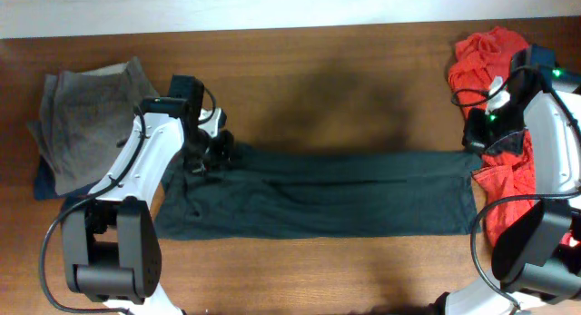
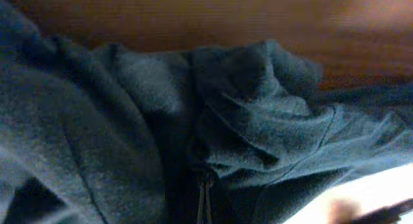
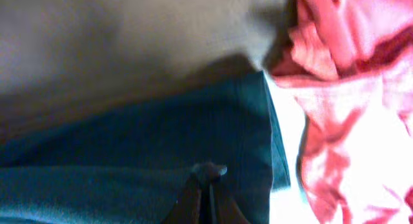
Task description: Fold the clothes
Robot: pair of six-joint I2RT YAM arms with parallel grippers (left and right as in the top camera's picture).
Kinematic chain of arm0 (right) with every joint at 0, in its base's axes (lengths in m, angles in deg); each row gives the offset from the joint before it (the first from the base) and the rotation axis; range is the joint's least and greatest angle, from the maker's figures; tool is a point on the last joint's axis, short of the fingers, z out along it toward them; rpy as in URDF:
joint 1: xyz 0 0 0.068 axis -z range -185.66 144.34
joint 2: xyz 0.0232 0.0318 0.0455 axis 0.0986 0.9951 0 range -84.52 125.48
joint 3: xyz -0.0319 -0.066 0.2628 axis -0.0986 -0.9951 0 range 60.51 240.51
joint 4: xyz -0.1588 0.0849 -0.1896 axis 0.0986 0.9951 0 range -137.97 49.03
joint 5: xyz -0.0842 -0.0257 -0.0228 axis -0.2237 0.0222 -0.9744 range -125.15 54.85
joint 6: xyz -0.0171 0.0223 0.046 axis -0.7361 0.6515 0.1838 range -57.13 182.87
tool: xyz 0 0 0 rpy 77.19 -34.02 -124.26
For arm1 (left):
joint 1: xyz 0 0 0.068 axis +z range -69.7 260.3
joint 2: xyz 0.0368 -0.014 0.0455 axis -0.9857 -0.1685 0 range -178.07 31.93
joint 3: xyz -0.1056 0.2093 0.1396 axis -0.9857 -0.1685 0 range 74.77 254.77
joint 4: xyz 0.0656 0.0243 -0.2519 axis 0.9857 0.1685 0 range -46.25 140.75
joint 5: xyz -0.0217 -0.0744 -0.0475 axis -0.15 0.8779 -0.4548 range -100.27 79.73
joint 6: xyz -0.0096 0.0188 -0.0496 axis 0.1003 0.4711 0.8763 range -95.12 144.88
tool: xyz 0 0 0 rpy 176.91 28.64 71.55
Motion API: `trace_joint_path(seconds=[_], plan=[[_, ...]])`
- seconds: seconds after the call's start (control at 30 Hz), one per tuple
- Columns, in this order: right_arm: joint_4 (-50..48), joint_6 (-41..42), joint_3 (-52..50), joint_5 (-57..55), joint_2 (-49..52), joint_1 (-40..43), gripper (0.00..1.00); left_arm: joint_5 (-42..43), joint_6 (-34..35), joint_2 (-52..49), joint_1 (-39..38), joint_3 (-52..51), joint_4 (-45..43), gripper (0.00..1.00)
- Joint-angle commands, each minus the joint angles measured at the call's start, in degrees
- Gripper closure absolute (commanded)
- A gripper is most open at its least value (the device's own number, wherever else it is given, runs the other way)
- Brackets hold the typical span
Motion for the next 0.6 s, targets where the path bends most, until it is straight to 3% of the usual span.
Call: trace_joint_path(seconds=[0.0, 0.3, 0.57], plan=[[2.7, 1.1, 0.4, -5.0, -1.1, 0.4, 0.96, -0.2, -0.9, 1.2, 0.2, 0.7, 3.7, 1.00], [6.7, 1.1, -0.5, -5.0, -1.0, 0.4, 0.96, -3.4, -0.9, 1.2, 0.2, 0.7, 10.8, 0.99], [2.4, 1.1, -9.8, -4.7, -1.0, 0.4, 0.96, -3.4, -0.9, 1.2, -2.2, 0.7, 11.3, 0.94]])
